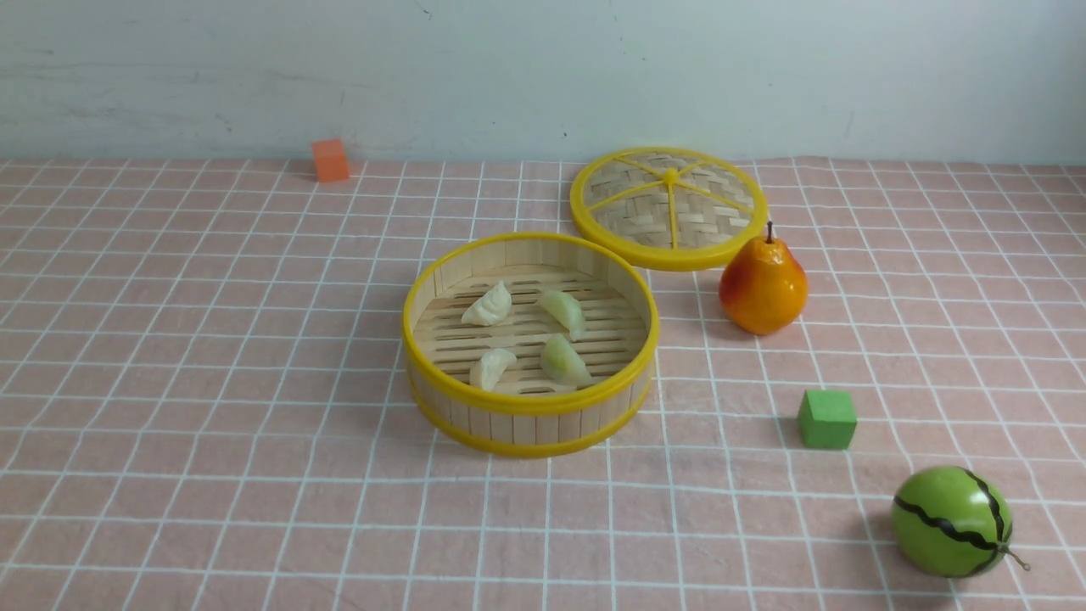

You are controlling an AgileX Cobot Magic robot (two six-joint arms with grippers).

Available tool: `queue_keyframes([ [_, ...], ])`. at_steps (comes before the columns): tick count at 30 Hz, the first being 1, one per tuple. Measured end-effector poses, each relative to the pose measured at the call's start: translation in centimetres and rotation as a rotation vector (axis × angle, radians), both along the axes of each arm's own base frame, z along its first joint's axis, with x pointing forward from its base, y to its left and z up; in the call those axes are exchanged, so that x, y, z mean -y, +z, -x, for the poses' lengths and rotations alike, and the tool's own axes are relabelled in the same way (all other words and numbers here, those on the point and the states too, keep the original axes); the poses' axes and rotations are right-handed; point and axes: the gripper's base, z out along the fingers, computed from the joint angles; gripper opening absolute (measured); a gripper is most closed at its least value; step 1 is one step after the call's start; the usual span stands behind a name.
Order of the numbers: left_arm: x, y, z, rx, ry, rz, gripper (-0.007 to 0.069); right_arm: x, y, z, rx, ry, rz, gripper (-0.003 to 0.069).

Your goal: Put the dumplings into the steamer on the table with the pink tablecloth.

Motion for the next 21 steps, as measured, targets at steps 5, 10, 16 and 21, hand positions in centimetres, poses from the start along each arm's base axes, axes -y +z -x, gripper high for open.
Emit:
queue_keyframes([
  [5, 0.00, 0.00, 0.00, 0.000, 0.000, 0.000, -0.0014, 0.00, 0.00, 0.00, 0.000, 0.000, 0.000, 0.0064],
  [10, 0.00, 0.00, 0.00, 0.000, 0.000, 0.000, -0.0014, 0.00, 0.00, 0.00, 0.000, 0.000, 0.000, 0.0073],
  [16, 0.00, 0.00, 0.00, 0.000, 0.000, 0.000, -0.0014, 0.00, 0.00, 0.00, 0.000, 0.000, 0.000, 0.0083],
  [21, 0.00, 0.00, 0.00, 0.000, 0.000, 0.000, -0.0013, 0.00, 0.00, 0.00, 0.000, 0.000, 0.000, 0.0089],
])
